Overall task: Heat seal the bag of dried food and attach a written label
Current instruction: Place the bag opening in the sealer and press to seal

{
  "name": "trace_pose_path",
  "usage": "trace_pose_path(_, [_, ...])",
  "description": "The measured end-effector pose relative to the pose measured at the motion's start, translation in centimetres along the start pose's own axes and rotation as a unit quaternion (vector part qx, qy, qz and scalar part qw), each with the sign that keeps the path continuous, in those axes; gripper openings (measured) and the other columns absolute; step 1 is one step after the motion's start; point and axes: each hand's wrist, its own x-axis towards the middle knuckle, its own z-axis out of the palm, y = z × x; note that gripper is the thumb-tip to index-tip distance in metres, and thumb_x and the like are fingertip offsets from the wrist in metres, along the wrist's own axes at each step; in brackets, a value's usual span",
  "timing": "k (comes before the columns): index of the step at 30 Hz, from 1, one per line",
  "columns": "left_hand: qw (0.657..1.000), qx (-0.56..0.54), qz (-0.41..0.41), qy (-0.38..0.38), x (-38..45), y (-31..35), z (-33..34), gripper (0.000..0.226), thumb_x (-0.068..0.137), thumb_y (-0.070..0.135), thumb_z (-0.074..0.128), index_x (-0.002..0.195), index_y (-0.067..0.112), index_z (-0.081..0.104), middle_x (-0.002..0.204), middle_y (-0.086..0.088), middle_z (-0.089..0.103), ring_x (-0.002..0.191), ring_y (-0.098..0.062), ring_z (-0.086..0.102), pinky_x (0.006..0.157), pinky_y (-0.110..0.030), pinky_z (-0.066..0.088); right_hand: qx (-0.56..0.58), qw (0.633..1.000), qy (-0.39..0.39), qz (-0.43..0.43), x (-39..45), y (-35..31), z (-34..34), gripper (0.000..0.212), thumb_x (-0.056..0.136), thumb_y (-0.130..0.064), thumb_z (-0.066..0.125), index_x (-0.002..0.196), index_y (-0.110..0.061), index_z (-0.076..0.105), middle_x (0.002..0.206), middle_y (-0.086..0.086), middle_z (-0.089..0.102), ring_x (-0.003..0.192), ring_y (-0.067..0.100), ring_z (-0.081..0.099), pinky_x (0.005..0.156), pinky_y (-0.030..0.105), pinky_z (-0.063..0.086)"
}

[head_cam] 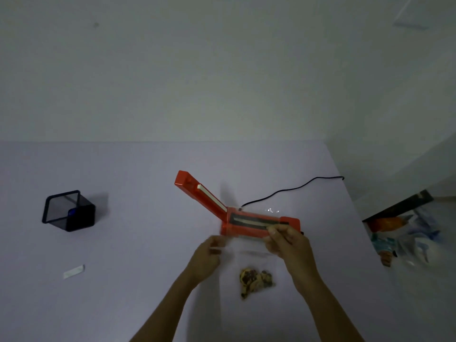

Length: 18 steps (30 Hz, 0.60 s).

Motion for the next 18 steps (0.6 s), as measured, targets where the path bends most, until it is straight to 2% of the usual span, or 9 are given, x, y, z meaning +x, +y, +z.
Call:
trace_pose_path(2, [0.997, -0.015, 0.009, -0.072, -1.6, 0.2, 0.4, 0.049, 0.08, -0.007, 0.051, 0.12, 0.02, 0.058, 0.123, 0.011, 0.057, 0.113, -0.005, 0.053, 0.082, -0.02, 0.051, 0.009, 1.0, -0.009, 0.008, 0.2, 0.3, 0.3, 0.008, 0.088, -0.015, 0.065, 0.083, -0.012, 0.07, 0.075, 0.009, 0.073, 0.069, 0.02, 0.069, 0.067, 0.03, 0.058])
trace_pose_path(4, [0.997, -0.019, 0.015, -0.073, -2.1, 0.2, 0.3, 0.031, 0.086, 0.001, 0.058, 0.112, 0.016, 0.066, 0.117, 0.007, 0.064, 0.107, -0.003, 0.059, 0.085, -0.016, 0.048, 0.028, 0.999, -0.015, 0.022, 0.5, 0.6, 0.8, 0.006, 0.087, -0.015, 0.066, 0.086, -0.01, 0.07, 0.076, 0.011, 0.073, 0.069, 0.02, 0.068, 0.066, 0.031, 0.057])
trace_pose_path(6, [0.998, -0.023, 0.025, -0.057, -2.8, -0.1, -0.2, 0.015, 0.09, 0.011, 0.06, 0.101, 0.009, 0.07, 0.106, 0.0, 0.07, 0.098, -0.007, 0.064, 0.086, -0.015, 0.048, 0.034, 0.999, -0.024, 0.027, 0.7, 1.0, 1.8, 0.008, 0.087, -0.015, 0.067, 0.089, -0.008, 0.071, 0.075, 0.008, 0.072, 0.067, 0.018, 0.067, 0.062, 0.028, 0.056])
trace_pose_path(8, [0.999, -0.036, 0.024, -0.033, -3.7, -0.7, -1.1, 0.01, 0.09, 0.01, 0.06, 0.092, 0.006, 0.069, 0.096, -0.002, 0.071, 0.093, -0.01, 0.066, 0.083, -0.012, 0.049, 0.027, 0.998, -0.04, 0.036, 0.8, 1.7, 3.1, 0.008, 0.087, -0.015, 0.066, 0.088, -0.008, 0.071, 0.071, 0.003, 0.073, 0.065, 0.015, 0.066, 0.062, 0.027, 0.058])
trace_pose_path(10, [0.998, -0.063, 0.018, -0.012, -4.7, -2.1, -2.3, 0.009, 0.088, 0.005, 0.061, 0.084, 0.008, 0.067, 0.089, -0.003, 0.07, 0.089, -0.013, 0.067, 0.083, -0.017, 0.051, -0.003, 0.996, -0.072, 0.047, 0.7, 2.5, 4.8, 0.01, 0.088, -0.016, 0.065, 0.084, -0.009, 0.07, 0.071, 0.002, 0.073, 0.065, 0.014, 0.067, 0.064, 0.026, 0.057])
trace_pose_path(13, [0.997, -0.074, -0.008, 0.036, -6.4, -4.6, -4.9, 0.007, 0.087, 0.002, 0.062, 0.085, 0.004, 0.069, 0.084, -0.004, 0.07, 0.079, -0.009, 0.067, 0.073, -0.016, 0.052, -0.033, 0.989, -0.131, 0.061, 0.2, 3.8, 8.4, 0.011, 0.088, -0.017, 0.065, 0.084, -0.008, 0.07, 0.072, 0.003, 0.072, 0.066, 0.01, 0.067, 0.064, 0.022, 0.055])
trace_pose_path(15, [0.996, -0.055, -0.03, 0.068, -7.2, -6.3, -6.9, 0.007, 0.086, 0.002, 0.063, 0.087, 0.0, 0.07, 0.082, -0.005, 0.071, 0.074, -0.009, 0.066, 0.068, -0.015, 0.052, -0.046, 0.987, -0.143, 0.062, 0.2, 4.5, 11.1, 0.011, 0.088, -0.016, 0.065, 0.082, -0.007, 0.069, 0.07, 0.004, 0.071, 0.065, 0.01, 0.066, 0.063, 0.022, 0.054])
trace_pose_path(18, [0.994, -0.021, -0.039, 0.103, -7.1, -7.6, -10.0, 0.011, 0.085, 0.004, 0.065, 0.079, 0.009, 0.072, 0.076, -0.005, 0.072, 0.069, -0.011, 0.067, 0.067, -0.019, 0.053, -0.063, 0.986, -0.143, 0.056, 1.0, 5.0, 15.1, 0.01, 0.089, -0.016, 0.063, 0.083, -0.01, 0.067, 0.074, 0.006, 0.072, 0.067, 0.016, 0.065, 0.062, 0.022, 0.052])
